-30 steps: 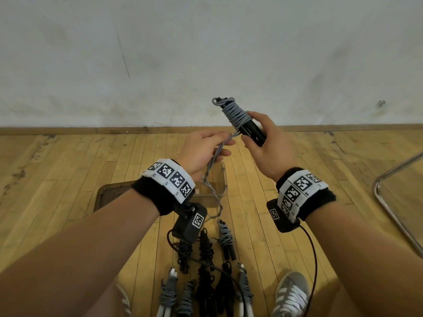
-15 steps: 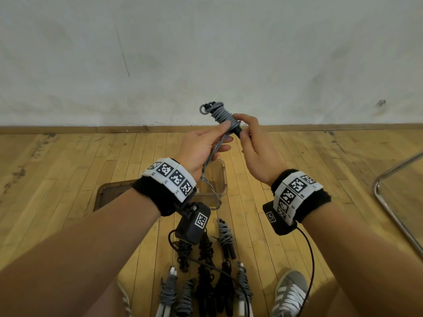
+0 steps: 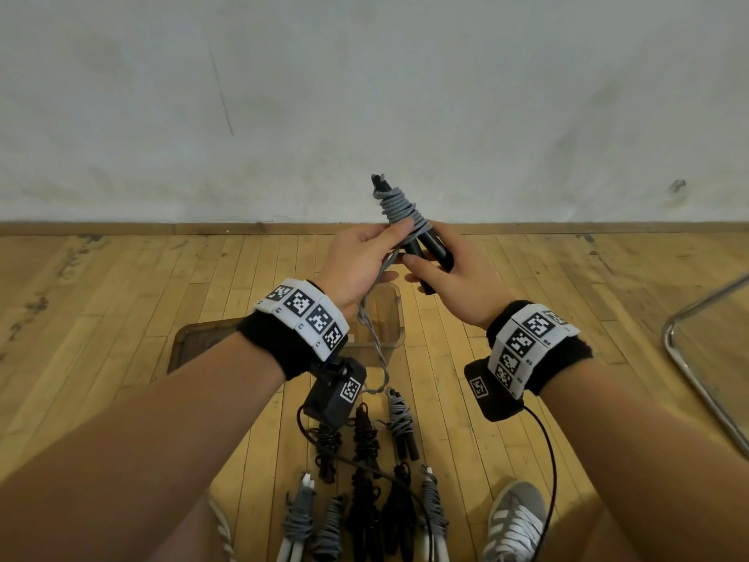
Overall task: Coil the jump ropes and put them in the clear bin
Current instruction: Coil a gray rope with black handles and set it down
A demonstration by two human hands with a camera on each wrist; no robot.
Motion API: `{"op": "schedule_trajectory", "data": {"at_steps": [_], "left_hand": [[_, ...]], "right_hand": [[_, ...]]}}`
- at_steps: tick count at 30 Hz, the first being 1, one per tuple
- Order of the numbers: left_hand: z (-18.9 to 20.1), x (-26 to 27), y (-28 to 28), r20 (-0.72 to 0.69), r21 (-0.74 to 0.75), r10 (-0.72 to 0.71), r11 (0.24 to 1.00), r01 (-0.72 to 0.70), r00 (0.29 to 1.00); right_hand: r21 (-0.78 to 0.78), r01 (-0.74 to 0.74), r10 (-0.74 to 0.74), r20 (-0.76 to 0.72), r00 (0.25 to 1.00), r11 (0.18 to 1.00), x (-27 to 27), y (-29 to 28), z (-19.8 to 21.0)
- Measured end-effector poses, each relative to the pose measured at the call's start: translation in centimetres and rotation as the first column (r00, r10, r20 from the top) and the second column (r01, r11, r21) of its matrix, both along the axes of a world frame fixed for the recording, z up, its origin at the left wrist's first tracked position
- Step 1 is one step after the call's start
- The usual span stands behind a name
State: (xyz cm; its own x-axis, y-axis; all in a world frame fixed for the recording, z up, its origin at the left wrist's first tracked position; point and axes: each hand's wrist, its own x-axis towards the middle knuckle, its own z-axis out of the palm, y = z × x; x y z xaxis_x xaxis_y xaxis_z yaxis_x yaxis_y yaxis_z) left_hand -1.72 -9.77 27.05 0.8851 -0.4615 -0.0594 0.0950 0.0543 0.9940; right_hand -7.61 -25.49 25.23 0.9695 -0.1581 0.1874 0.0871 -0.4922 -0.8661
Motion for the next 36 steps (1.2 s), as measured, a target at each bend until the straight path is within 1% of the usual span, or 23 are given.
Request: {"op": "schedule_trajectory", "data": {"at_steps": [2, 4, 9, 11, 13, 15, 19, 21, 24, 25, 27, 29, 34, 36], "left_hand": [[0.0, 0.0, -0.1, -0.016, -0.005, -0.017, 1.0, 0.017, 1.0], [0.0, 0.2, 0.0, -0.011, 0.024, -0.024, 0.999, 0.024, 1.0], [-0.1, 0.6, 0.1, 0.083, 0.133, -0.089, 0.988, 0.078, 0.993], [-0.4, 0.6, 0.0, 0.1, 0.205, -0.129, 0.973, 0.106, 0.987], [-0.9, 0.4, -0.1, 0.083, 0.247, -0.152, 0.961, 0.127, 0.985], [-1.0, 0.1, -0.4, 0.049, 0.228, -0.115, 0.968, 0.101, 0.992], [-0.6, 0.1, -0.6, -0.008, 0.142, 0.008, 0.99, -0.007, 1.0], [-0.6, 0.2, -0.5, -0.005, 0.102, 0.041, 0.994, -0.04, 0.999], [-0.5, 0.0, -0.5, -0.008, 0.051, 0.054, 0.997, -0.054, 0.999], [-0.5, 0.0, -0.5, -0.018, 0.037, 0.053, 0.998, -0.053, 0.998], [-0.4, -0.1, -0.4, -0.041, 0.011, 0.051, 0.999, -0.05, 0.998], [-0.3, -0.1, -0.4, -0.058, -0.005, 0.054, 0.999, -0.054, 0.997], [-0.3, -0.3, -0.6, -0.05, -0.003, 0.096, 0.995, -0.097, 0.994], [-0.3, -0.3, -0.6, -0.041, 0.001, 0.099, 0.995, -0.099, 0.994]], "right_hand": [[-0.033, 0.016, -0.016, -0.001, 1.0, 0.999, -0.1, 0.1, 0.2], [-0.058, 0.045, -0.044, 0.018, 0.999, 0.997, -0.1, -0.1, 0.3], [-0.102, 0.105, -0.097, 0.085, 0.992, 0.989, -0.2, -0.2, 0.0], [-0.077, 0.124, -0.116, 0.106, 0.988, 0.989, -0.2, -0.3, 0.1], [-0.043, 0.137, -0.131, 0.111, 0.985, 0.99, -0.2, -0.5, 0.4], [-0.071, 0.148, -0.139, 0.113, 0.984, 0.987, -0.2, -0.7, 0.5], [-0.203, 0.199, -0.171, 0.145, 0.974, 0.959, -0.1, -0.6, 0.4], [-0.19, 0.201, -0.177, 0.132, 0.975, 0.961, -0.2, -0.4, 0.7], [-0.088, 0.171, -0.164, 0.084, 0.983, 0.981, -0.4, -0.4, 1.1], [-0.085, 0.164, -0.157, 0.078, 0.984, 0.983, -0.5, -0.3, 1.2], [-0.129, 0.145, -0.135, 0.082, 0.987, 0.981, -0.5, -0.3, 1.0], [-0.151, 0.103, -0.091, 0.08, 0.993, 0.983, -0.3, -0.3, 0.6], [-0.146, -0.002, 0.016, 0.093, 0.996, 0.989, -0.5, 0.0, 0.7], [-0.125, -0.016, 0.029, 0.1, 0.995, 0.992, -0.6, 0.0, 0.7]]}}
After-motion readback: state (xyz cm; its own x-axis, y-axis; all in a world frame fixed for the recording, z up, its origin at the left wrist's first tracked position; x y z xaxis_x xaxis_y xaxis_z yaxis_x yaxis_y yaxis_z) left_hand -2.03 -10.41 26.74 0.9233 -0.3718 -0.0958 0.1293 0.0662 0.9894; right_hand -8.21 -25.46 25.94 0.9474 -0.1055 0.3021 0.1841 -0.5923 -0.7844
